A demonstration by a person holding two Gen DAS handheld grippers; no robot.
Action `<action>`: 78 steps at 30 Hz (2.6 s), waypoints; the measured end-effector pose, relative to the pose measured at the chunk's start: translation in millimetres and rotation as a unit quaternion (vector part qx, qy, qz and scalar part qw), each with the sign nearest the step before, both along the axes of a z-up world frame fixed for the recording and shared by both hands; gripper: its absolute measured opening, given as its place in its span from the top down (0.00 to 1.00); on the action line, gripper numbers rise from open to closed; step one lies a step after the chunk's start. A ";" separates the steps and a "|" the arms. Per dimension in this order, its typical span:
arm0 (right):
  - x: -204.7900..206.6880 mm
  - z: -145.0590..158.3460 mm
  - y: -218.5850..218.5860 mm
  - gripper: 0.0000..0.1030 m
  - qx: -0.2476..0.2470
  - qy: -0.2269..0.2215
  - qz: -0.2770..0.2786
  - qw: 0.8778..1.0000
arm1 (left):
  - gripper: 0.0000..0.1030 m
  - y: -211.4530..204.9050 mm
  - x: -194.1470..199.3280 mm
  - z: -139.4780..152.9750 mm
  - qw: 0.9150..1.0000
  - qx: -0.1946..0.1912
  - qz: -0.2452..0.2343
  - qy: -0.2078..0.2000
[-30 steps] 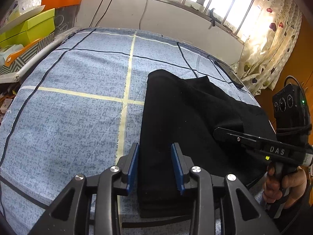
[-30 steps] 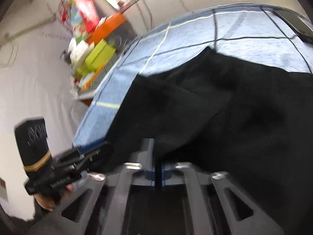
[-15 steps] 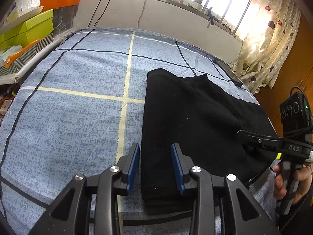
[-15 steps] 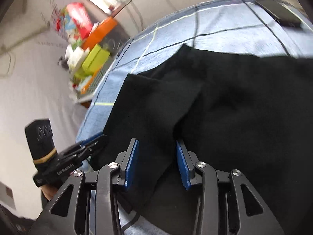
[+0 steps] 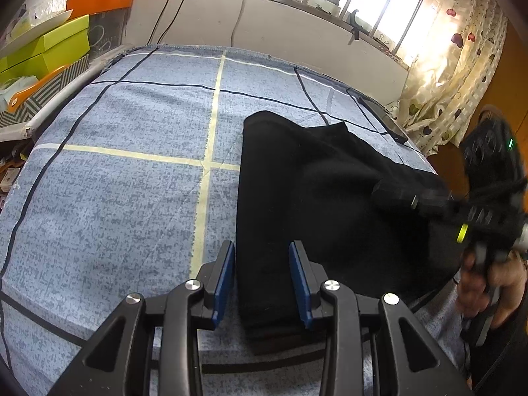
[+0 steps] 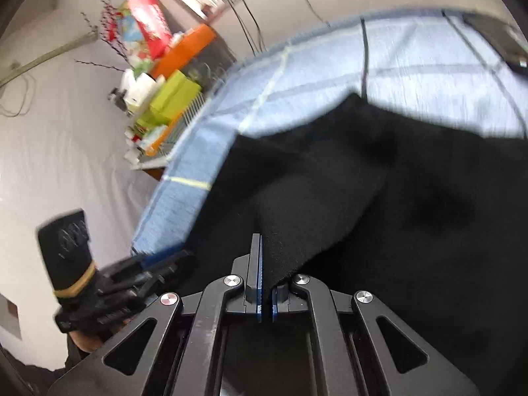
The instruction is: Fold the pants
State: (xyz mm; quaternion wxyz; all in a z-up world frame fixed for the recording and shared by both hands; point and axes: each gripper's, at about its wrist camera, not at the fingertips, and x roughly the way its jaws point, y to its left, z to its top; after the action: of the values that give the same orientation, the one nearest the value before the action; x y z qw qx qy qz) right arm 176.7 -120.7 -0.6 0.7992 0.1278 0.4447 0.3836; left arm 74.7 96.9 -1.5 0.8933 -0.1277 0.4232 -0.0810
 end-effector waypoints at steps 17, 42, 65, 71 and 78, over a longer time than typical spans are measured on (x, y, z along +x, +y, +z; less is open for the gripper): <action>14.2 -20.7 -34.1 0.96 -0.047 0.013 -0.018 0.999 | 0.65 -9.5 -3.0 10.3 1.000 -0.001 -0.012 -0.010; -26.9 -27.2 -68.9 0.86 -0.018 0.051 -0.038 0.998 | 0.65 -28.7 -12.8 25.6 0.999 0.002 -0.033 -0.029; -85.9 -16.7 -116.5 0.73 -0.112 -0.063 -0.126 0.984 | 0.64 -62.6 -23.9 16.1 0.995 0.051 -0.078 -0.039; -112.2 -11.3 -171.6 0.52 -0.078 -0.051 -0.193 0.977 | 0.64 -66.8 -16.2 6.9 0.995 0.059 -0.073 -0.031; -125.7 -22.8 -212.7 0.52 -0.053 -0.007 -0.255 0.965 | 0.64 -75.9 -24.6 6.8 0.994 0.074 -0.076 -0.041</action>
State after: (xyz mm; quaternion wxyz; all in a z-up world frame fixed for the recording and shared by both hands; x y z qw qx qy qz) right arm 50.9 -333.3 -23.3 0.8795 0.1920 0.4109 0.1439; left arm 50.1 21.0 5.2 0.9081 -0.0258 0.3997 -0.1221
